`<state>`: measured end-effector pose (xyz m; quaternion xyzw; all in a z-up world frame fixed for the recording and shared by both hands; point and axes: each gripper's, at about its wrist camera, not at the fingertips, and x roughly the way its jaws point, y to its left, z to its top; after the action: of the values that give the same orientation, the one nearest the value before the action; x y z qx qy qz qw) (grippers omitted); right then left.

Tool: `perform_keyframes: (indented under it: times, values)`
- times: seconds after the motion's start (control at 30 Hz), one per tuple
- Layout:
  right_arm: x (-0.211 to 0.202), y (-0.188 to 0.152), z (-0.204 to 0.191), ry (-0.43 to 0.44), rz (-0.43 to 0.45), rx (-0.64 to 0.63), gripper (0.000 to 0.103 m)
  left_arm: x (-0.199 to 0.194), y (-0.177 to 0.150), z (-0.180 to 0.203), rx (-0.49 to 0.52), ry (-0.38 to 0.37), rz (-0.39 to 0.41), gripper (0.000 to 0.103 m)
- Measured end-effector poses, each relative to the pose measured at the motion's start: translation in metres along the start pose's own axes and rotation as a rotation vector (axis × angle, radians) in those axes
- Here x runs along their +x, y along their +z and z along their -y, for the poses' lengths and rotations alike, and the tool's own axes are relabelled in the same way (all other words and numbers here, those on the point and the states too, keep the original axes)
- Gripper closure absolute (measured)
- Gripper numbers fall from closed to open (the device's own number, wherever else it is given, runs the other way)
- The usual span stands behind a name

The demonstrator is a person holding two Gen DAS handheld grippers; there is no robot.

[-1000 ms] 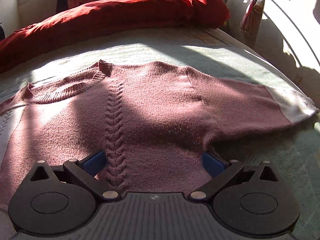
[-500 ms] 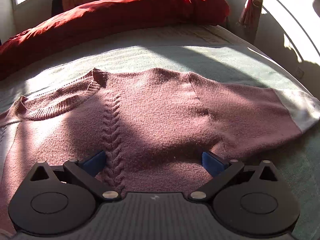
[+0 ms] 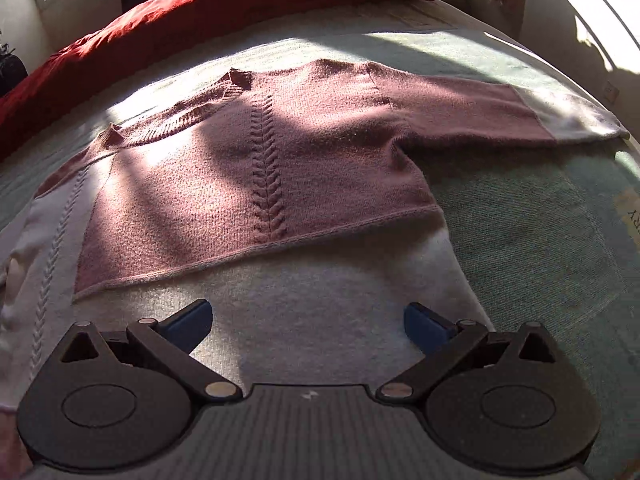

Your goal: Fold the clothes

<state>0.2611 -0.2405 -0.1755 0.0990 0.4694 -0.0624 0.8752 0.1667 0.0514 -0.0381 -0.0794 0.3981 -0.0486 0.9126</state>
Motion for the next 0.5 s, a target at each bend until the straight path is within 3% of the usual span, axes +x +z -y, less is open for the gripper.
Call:
perform_keyframes:
  times: [0.27, 0.5]
  values:
    - [-0.01, -0.049, 0.007, -0.06, 0.0, -0.044, 0.0, -0.032, -0.024, -0.014, -0.016, -0.028, 0.017, 0.003]
    - [-0.006, -0.047, 0.01, -0.046, -0.019, -0.043, 0.0, -0.047, -0.032, -0.042, -0.057, -0.002, -0.005, 0.003]
